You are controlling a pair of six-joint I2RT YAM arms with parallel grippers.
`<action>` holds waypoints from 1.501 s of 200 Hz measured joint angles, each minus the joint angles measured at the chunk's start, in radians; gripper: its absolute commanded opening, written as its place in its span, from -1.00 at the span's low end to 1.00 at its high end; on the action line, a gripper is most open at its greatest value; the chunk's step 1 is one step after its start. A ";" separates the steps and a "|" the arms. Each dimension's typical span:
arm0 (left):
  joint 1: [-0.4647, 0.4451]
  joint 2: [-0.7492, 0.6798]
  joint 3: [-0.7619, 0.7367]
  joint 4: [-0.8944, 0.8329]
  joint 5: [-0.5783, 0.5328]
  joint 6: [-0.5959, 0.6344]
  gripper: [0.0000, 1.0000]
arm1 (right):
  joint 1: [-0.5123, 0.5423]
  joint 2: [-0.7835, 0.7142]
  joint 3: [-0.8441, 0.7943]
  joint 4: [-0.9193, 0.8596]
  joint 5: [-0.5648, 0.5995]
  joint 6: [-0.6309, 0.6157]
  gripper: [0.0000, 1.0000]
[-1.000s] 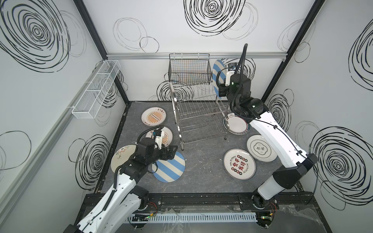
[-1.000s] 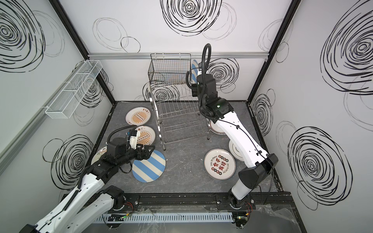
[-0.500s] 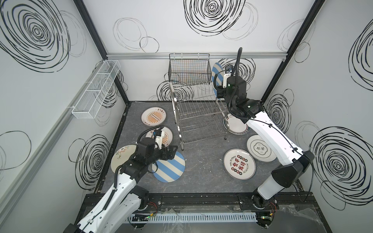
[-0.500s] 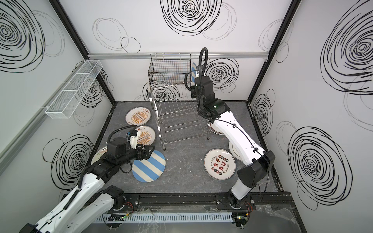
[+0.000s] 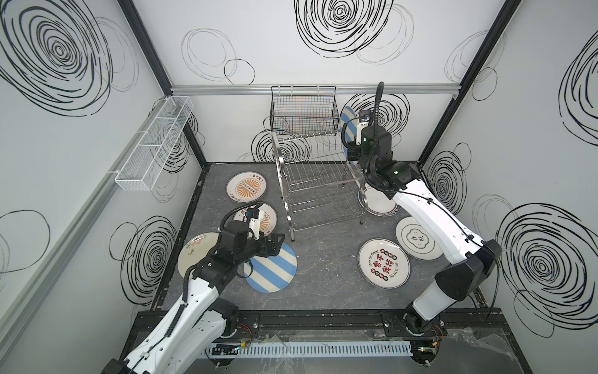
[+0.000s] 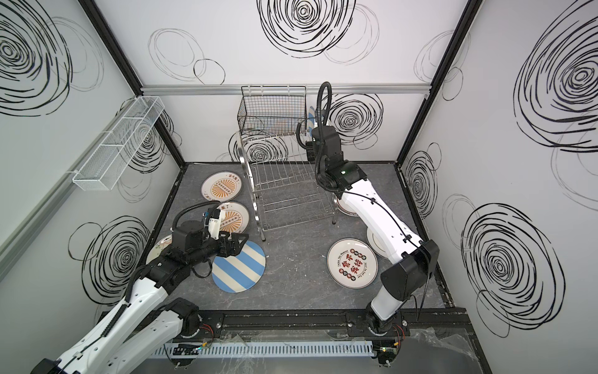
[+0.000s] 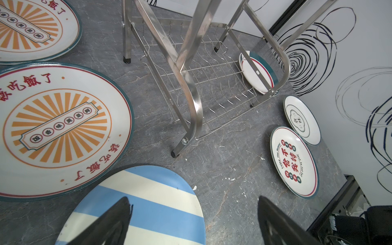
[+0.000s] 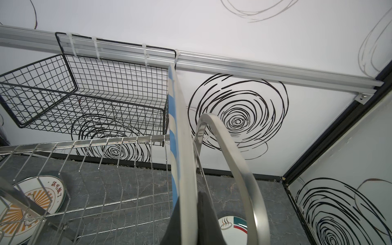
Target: Load the plates into the dish rack
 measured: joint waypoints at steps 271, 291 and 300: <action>-0.002 0.066 -0.018 0.142 0.023 -0.043 0.92 | -0.020 -0.062 -0.064 -0.017 -0.021 0.010 -0.87; -0.017 0.101 -0.027 0.220 0.018 -0.068 0.92 | -0.020 -0.065 -0.063 -0.019 -0.025 -0.006 -1.00; -0.031 0.118 -0.034 0.255 0.015 -0.078 0.92 | -0.020 -0.065 -0.058 -0.026 -0.025 -0.005 -1.00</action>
